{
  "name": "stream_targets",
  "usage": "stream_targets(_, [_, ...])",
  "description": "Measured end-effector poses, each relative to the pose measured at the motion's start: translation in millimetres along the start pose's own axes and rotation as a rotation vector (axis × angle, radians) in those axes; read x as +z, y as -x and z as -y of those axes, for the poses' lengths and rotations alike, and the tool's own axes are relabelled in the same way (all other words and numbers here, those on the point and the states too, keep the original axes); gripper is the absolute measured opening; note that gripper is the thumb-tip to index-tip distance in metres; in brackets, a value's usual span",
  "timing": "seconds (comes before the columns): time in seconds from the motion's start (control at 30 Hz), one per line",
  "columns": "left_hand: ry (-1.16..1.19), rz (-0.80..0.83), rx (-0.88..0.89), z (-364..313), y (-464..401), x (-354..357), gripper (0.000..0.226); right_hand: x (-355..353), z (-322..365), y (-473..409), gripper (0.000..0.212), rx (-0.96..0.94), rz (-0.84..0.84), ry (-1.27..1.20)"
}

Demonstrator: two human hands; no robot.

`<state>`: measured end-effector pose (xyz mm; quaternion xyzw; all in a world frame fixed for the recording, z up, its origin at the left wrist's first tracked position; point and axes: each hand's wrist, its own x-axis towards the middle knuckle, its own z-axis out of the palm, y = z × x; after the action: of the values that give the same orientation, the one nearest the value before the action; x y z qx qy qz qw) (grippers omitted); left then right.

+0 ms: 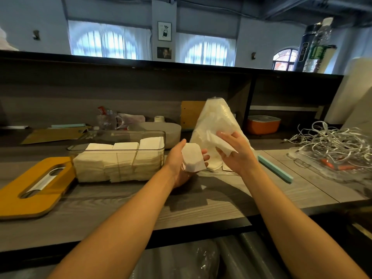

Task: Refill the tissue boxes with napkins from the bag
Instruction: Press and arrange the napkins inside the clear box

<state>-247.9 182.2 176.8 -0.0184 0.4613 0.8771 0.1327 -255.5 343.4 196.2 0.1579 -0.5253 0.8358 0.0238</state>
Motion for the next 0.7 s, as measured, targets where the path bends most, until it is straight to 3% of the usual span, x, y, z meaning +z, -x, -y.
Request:
stream_targets(0.13, [-0.073, 0.127, -0.034, 1.6, 4.8, -3.5, 0.069, 8.8, -13.0, -2.5, 0.032, 0.023, -0.028, 0.321])
stream_targets(0.23, [-0.291, 0.133, 0.029, 4.8, 7.8, 0.4, 0.044, 5.7, -16.8, -4.8, 0.038, 0.016, -0.063, 0.382])
stream_targets(0.33, [-0.502, 0.08, 0.1, 9.0, 5.2, 2.2, 0.034, 2.3, -16.3, -5.9, 0.035, 0.026, -0.059, 0.309])
stream_targets(0.47, [-0.534, 0.088, 0.11, 7.8, 6.5, 1.7, 0.006, 0.1, -13.0, -7.1, 0.032, 0.011, -0.066, 0.203])
stream_targets(0.6, [-0.447, 0.177, 0.126, 4.7, 6.7, -1.6, 0.024, 0.7, -5.6, -5.8, 0.045, -0.042, -0.045, 0.055])
stream_targets(0.7, [-0.43, 0.154, 0.164, 3.8, 8.1, -1.2, 0.031, 3.1, -7.8, -6.8, 0.037, -0.05, -0.106, 0.188])
